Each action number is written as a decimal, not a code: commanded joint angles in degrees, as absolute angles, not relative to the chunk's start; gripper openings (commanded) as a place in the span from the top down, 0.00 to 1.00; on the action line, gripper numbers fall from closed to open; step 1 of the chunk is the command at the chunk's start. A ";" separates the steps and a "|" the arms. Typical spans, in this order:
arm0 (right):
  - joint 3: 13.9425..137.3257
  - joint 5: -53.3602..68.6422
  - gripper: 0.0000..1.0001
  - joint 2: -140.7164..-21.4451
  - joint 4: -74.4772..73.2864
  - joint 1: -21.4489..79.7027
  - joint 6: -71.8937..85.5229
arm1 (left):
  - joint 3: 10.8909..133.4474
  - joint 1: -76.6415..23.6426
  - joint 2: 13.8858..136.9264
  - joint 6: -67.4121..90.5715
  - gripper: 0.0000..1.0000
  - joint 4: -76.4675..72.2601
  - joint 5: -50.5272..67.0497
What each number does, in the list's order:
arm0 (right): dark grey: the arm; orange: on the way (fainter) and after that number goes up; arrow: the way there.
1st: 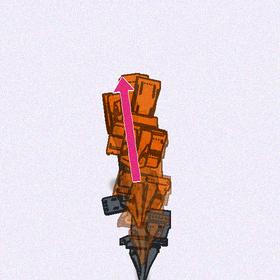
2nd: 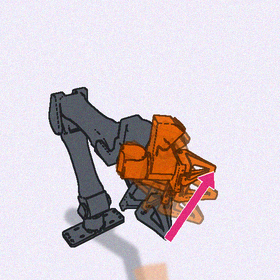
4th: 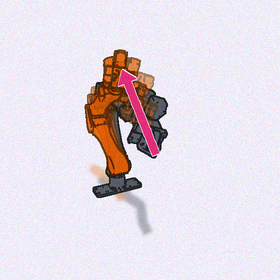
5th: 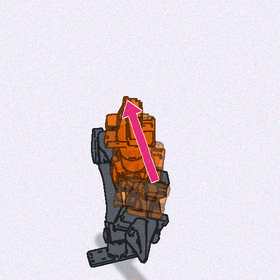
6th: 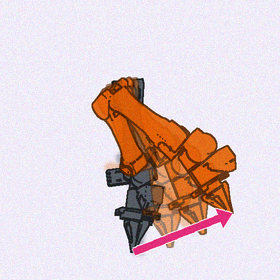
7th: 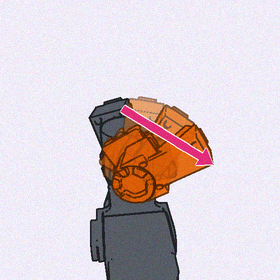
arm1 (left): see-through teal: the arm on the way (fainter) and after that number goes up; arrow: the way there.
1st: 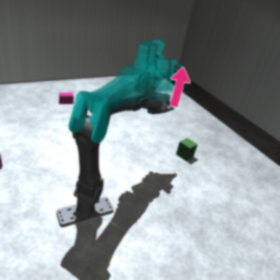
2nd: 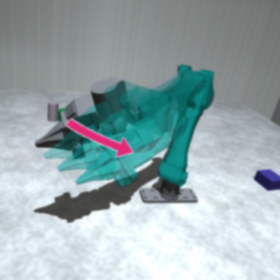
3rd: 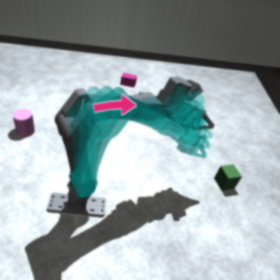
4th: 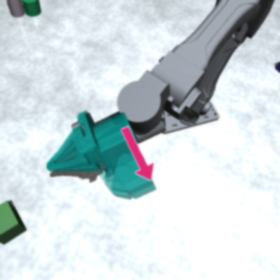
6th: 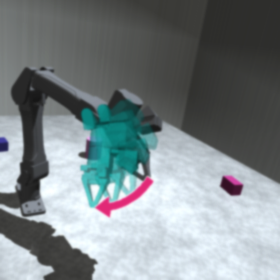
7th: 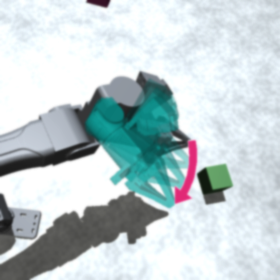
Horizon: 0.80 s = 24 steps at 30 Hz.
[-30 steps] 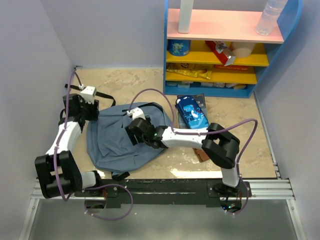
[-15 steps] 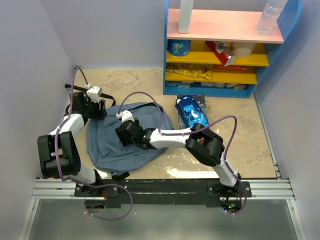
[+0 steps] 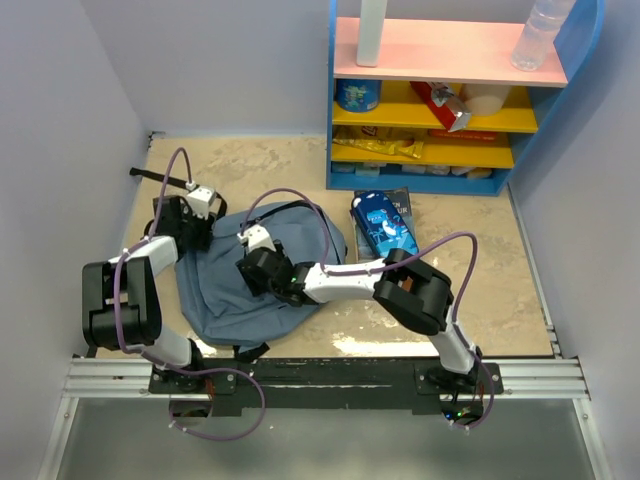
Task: Pack the student bag
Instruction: Adjust the student bag at the center of the board.
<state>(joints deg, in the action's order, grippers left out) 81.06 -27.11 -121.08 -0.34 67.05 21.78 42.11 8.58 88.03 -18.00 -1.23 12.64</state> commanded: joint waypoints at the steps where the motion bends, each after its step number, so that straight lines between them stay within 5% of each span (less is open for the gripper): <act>1: 77.79 -29.88 0.30 -116.28 -0.26 65.04 20.65 | 39.20 8.79 86.58 -22.41 0.49 -2.72 7.12; 16: 78.30 -24.36 0.40 -113.02 6.68 63.37 19.42 | 37.87 8.79 80.78 -22.68 0.56 1.83 15.55; 24: 83.41 -16.00 0.49 -113.73 8.17 66.44 24.25 | 39.11 10.63 80.95 -21.44 0.74 6.06 19.25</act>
